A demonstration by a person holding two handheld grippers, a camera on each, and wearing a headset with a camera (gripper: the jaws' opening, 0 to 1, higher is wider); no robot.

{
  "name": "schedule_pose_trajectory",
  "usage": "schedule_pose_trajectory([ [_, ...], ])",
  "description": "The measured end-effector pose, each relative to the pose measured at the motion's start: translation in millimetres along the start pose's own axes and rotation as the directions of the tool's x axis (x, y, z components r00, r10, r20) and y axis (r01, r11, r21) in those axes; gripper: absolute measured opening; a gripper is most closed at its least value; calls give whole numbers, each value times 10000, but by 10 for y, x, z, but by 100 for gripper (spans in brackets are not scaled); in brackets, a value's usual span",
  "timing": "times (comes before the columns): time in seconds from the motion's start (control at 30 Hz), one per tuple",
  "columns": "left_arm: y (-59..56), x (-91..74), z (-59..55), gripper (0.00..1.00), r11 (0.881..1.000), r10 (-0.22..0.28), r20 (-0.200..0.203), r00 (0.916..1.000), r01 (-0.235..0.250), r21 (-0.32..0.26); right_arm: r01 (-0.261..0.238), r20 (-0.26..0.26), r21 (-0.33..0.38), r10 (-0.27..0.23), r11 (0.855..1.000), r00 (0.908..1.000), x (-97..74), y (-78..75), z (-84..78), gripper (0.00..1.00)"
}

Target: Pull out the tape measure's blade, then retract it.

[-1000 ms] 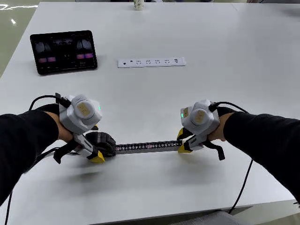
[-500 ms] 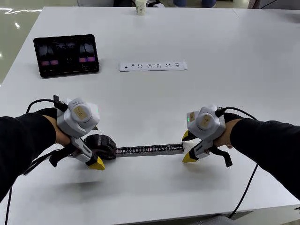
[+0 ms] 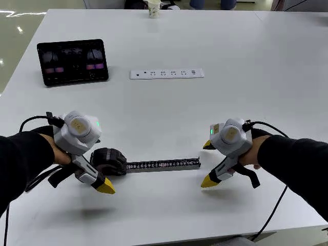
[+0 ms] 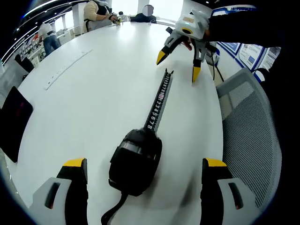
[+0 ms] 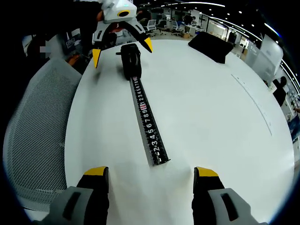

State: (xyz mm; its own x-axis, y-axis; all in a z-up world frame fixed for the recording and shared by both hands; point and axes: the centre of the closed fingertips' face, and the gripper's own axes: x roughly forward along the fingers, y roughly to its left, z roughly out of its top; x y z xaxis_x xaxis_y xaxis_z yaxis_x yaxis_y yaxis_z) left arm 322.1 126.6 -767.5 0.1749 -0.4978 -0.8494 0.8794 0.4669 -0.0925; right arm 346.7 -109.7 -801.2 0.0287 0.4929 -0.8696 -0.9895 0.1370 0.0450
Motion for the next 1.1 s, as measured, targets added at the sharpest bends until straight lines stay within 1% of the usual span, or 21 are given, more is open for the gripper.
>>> schedule_pose_trajectory([
  [0.1,21,-18,8,99,9994,129,274,9995,-120,-312,246,218,379,-254,9990,9994,-12,-10,-2,80],
  [0.2,66,-55,44,99,9973,568,688,9960,-534,-507,412,468,779,-449,9961,9979,-28,-21,-12,88],
  [0.27,111,-84,56,99,9944,906,897,9918,-852,-622,529,588,1216,-604,9912,9964,-46,-22,-15,92],
  [0.3,138,-99,70,99,9927,1087,1041,9886,-1024,-635,582,767,1353,-690,9891,9947,-56,-24,6,95],
  [0.33,188,-130,107,99,9891,1415,1324,9810,-1347,-591,655,881,1452,-788,9872,9930,-71,-26,14,97],
  [0.37,203,-147,128,99,9871,1532,1492,9769,-1444,-684,703,907,1516,-847,9859,9923,-86,-24,13,99],
  [0.4,235,-171,156,99,9824,1742,1766,9687,-1586,-989,756,1026,1648,-933,9834,9903,-103,-30,17,99],
  [0.43,253,-182,158,99,9794,1858,1830,9654,-1669,-1139,833,1065,1767,-1032,9807,9889,-112,-42,11,99],
  [0.47,301,-203,148,99,9740,2100,1880,9595,-1885,-1260,914,1159,1995,-1161,9756,9864,-130,-56,2,99],
  [0.6,307,-236,137,99,9668,2211,2122,9519,-1853,-1761,1011,1425,2472,-1394,9637,9799,-182,-74,-42,99],
  [0.63,321,-249,127,99,9636,2330,2181,9477,-1948,-1831,1055,1533,2608,-1490,9596,9769,-200,-78,-49,99],
  [0.67,333,-261,128,99,9612,2445,2285,9423,-2045,-1852,1099,1567,2646,-1552,9581,9754,-216,-78,-63,99],
  [0.7,343,-281,154,99,9598,2565,2544,9325,-2147,-1808,1145,1632,2682,-1623,9565,9732,-231,-81,-70,99],
  [0.73,335,-295,157,99,9584,2586,2761,9257,-2102,-1929,1210,1817,2748,-1751,9538,9676,-254,-86,-67,99],
  [0.8,323,-306,134,99,9535,2684,2875,9194,-2111,-2151,1381,1812,2824,-1942,9493,9641,-288,-87,-97,99],
  [0.83,322,-321,117,99,9501,2791,2996,9123,-2171,-2238,1512,1879,2780,-2081,9486,9599,-312,-92,-102,99],
  [0.87,328,-332,104,99,9470,2887,3048,9076,-2239,-2301,1564,1916,2774,-2140,9480,9579,-328,-88,-108,99],
  [0.9,344,-352,67,99,9402,3086,3002,9026,-2416,-2399,1603,1965,2834,-2208,9455,9553,-347,-79,-117,99],
  [1.0,326,-401,6,99,9354,3275,2948,8977,-2641,-2351,1643,1990,2951,-2288,9412,9529,-400,-18,-148,99],
  [1.07,299,-437,-32,99,9333,3289,2921,8980,-2619,-2457,1678,2023,2981,-2340,9397,9509,-424,7,-197,99],
  [1.1,285,-443,-57,99,9332,3249,2856,9016,-2567,-2514,1726,1996,2952,-2373,9397,9507,-433,27,-217,99],
])
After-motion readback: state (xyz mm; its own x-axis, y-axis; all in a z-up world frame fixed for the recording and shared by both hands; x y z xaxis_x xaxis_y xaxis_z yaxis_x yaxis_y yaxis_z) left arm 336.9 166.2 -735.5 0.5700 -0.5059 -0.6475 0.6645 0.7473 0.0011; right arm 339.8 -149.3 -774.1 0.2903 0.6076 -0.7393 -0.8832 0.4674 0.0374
